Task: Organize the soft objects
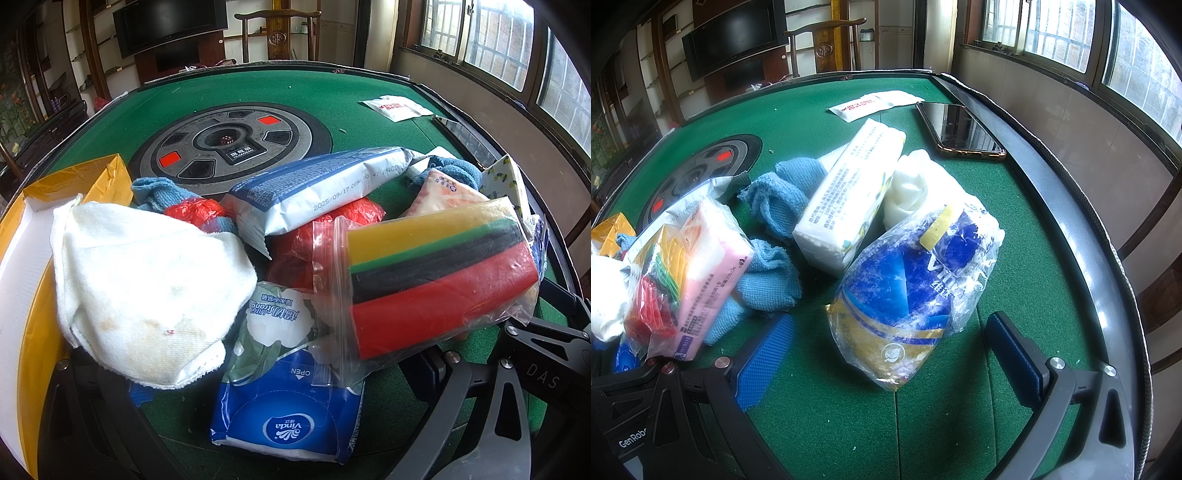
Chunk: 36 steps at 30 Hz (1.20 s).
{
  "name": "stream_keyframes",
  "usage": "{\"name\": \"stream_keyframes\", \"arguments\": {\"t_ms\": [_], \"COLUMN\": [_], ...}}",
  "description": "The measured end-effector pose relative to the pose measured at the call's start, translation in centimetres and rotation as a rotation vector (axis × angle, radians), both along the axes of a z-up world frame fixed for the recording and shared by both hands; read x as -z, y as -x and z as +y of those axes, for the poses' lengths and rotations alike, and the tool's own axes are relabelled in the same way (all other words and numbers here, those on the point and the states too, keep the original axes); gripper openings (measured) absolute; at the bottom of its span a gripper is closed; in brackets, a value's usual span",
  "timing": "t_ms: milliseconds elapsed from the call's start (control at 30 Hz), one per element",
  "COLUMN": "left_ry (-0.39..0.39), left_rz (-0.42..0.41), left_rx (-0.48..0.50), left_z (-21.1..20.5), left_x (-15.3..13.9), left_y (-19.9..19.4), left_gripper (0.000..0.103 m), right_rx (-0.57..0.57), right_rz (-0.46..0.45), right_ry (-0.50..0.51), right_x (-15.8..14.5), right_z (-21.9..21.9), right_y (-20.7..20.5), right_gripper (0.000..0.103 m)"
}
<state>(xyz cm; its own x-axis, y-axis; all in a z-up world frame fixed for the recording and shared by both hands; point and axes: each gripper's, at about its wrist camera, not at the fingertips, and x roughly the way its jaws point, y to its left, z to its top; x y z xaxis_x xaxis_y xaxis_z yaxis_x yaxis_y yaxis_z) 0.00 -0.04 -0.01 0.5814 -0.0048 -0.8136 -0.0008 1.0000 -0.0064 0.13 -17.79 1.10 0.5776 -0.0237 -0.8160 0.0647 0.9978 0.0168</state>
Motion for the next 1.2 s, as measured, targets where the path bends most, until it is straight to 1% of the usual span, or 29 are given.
{"name": "stream_keyframes", "arguments": {"t_ms": [567, 633, 733, 867, 1000, 1067, 1100, 1167, 1200], "left_ry": [-0.001, 0.002, 0.0, -0.009, -0.009, 0.003, 0.006, 0.043, 0.062], "left_rz": [0.002, 0.034, 0.076, 0.068, 0.067, 0.067, 0.065, 0.044, 0.019], "left_rx": [0.003, 0.059, 0.115, 0.135, 0.142, 0.163, 0.178, 0.2, 0.208], "left_z": [0.0, -0.1, 0.7, 0.9, 0.8, 0.8, 0.9, 1.5, 2.0], "left_x": [0.0, 0.2, 0.1, 0.0, -0.1, -0.2, -0.2, -1.0, -1.8], "left_y": [0.0, 0.1, 0.7, 2.1, 2.4, 2.7, 2.9, 4.0, 4.8], "left_gripper": [0.103, 0.103, 0.103, 0.103, 0.103, 0.102, 0.097, 0.096, 0.096], "right_rx": [0.0, -0.017, -0.079, -0.085, -0.081, -0.082, -0.084, -0.058, -0.049], "right_rz": [0.0, 0.001, 0.029, 0.067, 0.086, 0.083, 0.089, 0.122, 0.114], "right_ry": [0.0, -0.002, -0.008, -0.002, 0.003, 0.003, 0.005, 0.021, 0.03], "right_x": [0.0, 0.0, -0.1, -0.1, -0.2, -0.1, -0.2, -0.5, -0.9], "right_z": [0.0, 0.1, 0.2, 0.3, 0.6, 0.4, 0.4, 0.3, 0.3], "right_y": [0.1, 0.1, 0.3, 1.8, 1.8, 1.6, 1.7, 1.7, 2.1], "right_gripper": [0.102, 0.102, 0.102, 0.102, 0.102, 0.102, 0.101, 0.101, 0.101]}}
